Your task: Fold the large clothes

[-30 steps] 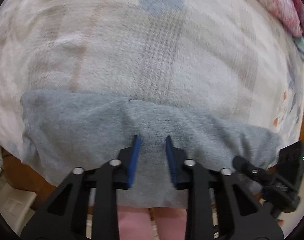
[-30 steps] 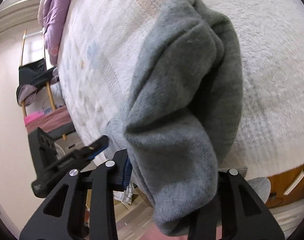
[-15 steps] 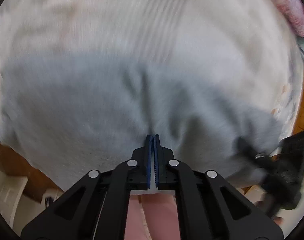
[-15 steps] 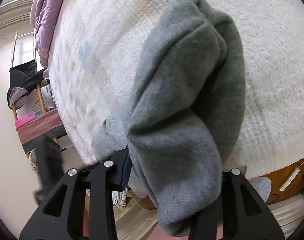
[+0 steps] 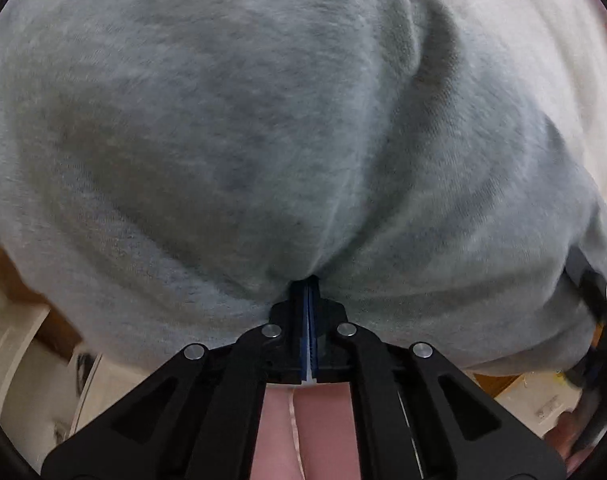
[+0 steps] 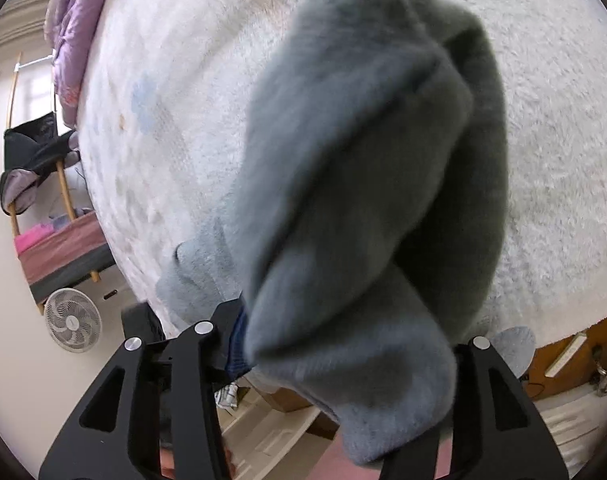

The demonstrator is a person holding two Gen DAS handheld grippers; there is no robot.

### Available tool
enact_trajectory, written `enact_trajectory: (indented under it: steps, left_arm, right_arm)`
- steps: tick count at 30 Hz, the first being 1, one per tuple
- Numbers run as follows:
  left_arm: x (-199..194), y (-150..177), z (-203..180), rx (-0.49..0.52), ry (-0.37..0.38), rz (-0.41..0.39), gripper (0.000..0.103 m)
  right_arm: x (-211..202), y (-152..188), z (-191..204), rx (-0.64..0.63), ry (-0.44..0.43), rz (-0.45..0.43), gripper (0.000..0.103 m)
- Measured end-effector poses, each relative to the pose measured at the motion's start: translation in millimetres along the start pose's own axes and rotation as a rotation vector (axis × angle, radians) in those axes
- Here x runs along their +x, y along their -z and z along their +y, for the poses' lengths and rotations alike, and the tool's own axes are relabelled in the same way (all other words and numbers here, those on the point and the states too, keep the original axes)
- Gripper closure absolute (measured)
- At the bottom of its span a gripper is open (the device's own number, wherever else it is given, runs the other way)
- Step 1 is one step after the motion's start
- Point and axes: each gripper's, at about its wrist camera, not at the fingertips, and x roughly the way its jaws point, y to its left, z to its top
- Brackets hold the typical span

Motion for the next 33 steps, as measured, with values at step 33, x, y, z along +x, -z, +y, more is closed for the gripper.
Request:
enact_trajectory:
  steps: [33]
  left_arm:
    - [-33, 4, 113, 0.238, 0.047, -0.333, 0.100]
  right_arm:
    - [-5, 47, 96, -0.237, -0.087, 0.022, 0.077]
